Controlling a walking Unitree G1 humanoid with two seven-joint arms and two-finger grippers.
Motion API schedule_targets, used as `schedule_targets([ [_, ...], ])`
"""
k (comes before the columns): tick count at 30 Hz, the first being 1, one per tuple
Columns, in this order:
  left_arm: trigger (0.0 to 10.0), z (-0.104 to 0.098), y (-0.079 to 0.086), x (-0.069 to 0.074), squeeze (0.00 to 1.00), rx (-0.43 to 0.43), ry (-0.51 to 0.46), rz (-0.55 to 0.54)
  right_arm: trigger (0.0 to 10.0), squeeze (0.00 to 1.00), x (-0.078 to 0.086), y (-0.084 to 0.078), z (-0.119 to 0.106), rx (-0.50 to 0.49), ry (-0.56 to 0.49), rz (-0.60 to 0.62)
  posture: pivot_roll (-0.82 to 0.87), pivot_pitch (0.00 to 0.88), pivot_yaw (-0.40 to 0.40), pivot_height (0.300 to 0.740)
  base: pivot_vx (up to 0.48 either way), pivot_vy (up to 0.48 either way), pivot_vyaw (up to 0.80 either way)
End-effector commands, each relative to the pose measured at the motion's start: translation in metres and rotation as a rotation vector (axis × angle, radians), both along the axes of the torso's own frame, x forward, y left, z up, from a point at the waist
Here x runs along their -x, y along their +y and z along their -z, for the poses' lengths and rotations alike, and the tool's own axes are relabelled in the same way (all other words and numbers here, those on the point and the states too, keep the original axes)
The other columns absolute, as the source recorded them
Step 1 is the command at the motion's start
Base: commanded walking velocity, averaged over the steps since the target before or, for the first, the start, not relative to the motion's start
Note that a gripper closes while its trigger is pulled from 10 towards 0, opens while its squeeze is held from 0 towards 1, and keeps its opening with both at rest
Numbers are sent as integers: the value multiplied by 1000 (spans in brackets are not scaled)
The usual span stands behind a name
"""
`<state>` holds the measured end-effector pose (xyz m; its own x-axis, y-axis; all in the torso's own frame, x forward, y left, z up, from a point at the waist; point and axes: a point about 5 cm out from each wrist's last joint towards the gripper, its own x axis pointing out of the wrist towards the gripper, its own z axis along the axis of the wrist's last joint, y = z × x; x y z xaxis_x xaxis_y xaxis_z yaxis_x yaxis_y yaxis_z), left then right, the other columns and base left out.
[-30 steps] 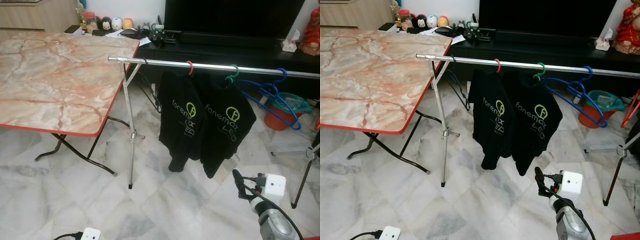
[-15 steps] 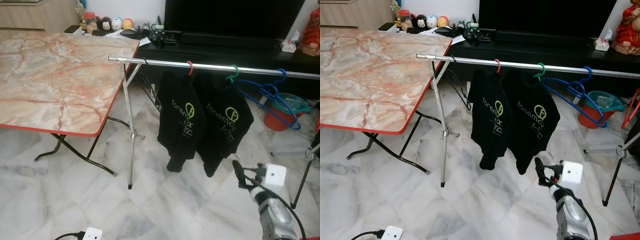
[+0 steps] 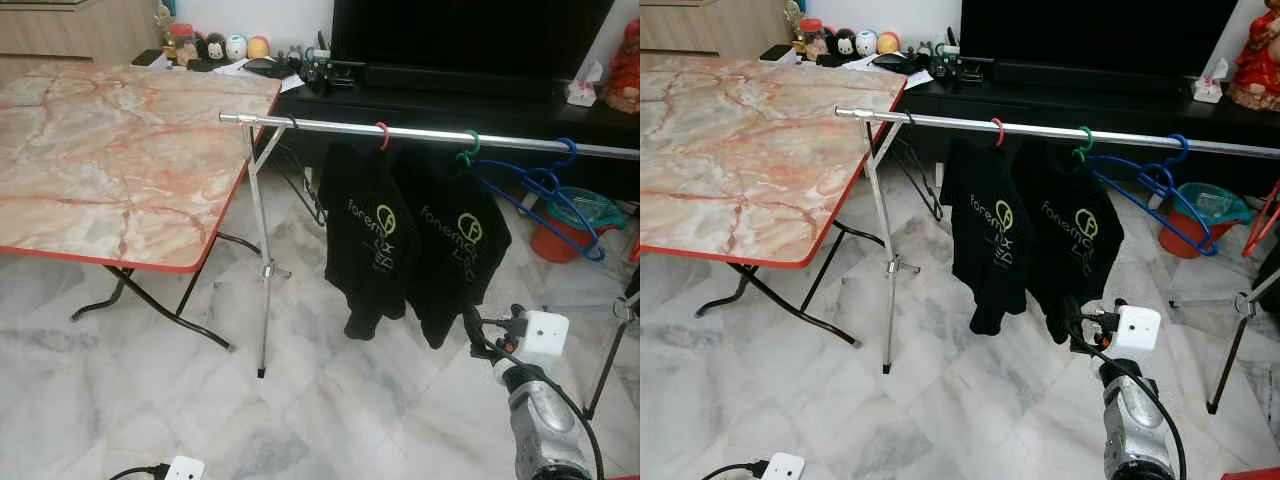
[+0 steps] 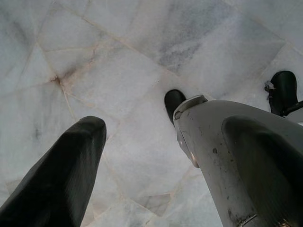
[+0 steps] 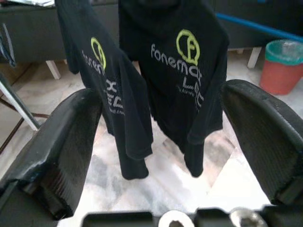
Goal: Hang hanger
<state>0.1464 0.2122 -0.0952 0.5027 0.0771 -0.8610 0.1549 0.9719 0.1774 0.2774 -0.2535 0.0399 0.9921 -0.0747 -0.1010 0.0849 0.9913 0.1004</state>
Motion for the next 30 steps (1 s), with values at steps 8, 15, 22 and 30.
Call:
schedule_targets([
  [8, 10000, 1, 1, 4, 0, -5, 16, 14, 10000, 0, 0, 6, -6, 10, -29, 3, -97, 0, -53, 740, 0, -303, 0],
  [15, 10000, 1, 1, 3, 0, -5, 12, 13, 10000, 0, 5, 8, -1, 4, -6, 6, -95, 0, -54, 740, 0, -364, 0],
  [22, 10000, 1, 0, 2, 0, -5, 11, 13, 10000, 0, 7, 7, 1, 4, 1, 10, -95, 0, -54, 740, 69, -367, 0],
  [30, 10000, 0, 3, 2, 0, -13, -2, -10, 10000, 0, 7, 12, -5, 6, -20, 6, -94, 0, -54, 740, 0, -180, 0],
])
